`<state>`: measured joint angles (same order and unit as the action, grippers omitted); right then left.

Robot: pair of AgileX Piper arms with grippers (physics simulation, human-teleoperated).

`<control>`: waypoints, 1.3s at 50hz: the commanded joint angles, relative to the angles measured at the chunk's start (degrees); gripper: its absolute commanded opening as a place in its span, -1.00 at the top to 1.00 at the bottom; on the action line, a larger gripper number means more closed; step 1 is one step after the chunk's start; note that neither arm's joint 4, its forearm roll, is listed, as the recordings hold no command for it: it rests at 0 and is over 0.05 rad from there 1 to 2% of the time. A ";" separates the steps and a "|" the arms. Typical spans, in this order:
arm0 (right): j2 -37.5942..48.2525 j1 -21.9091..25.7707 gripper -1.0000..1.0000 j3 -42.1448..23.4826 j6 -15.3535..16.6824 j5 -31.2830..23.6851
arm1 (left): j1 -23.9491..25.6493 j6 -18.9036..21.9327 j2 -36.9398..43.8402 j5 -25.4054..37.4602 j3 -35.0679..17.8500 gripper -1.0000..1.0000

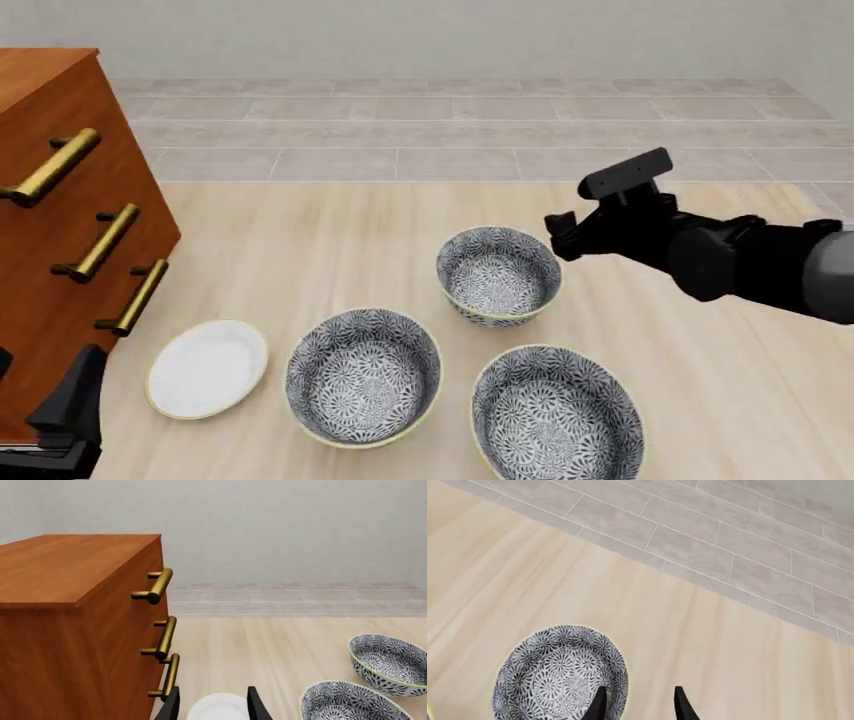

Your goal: Stack the bowl at the front on the bowl in the middle.

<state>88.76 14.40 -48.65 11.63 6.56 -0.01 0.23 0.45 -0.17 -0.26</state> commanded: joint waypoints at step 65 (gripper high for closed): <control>18.43 1.12 -1.00 -4.19 -3.44 7.35 | 0.01 0.01 0.04 -0.23 0.20 -1.00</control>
<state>105.72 15.12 -52.58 9.02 13.38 0.00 0.25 0.50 -0.40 -0.08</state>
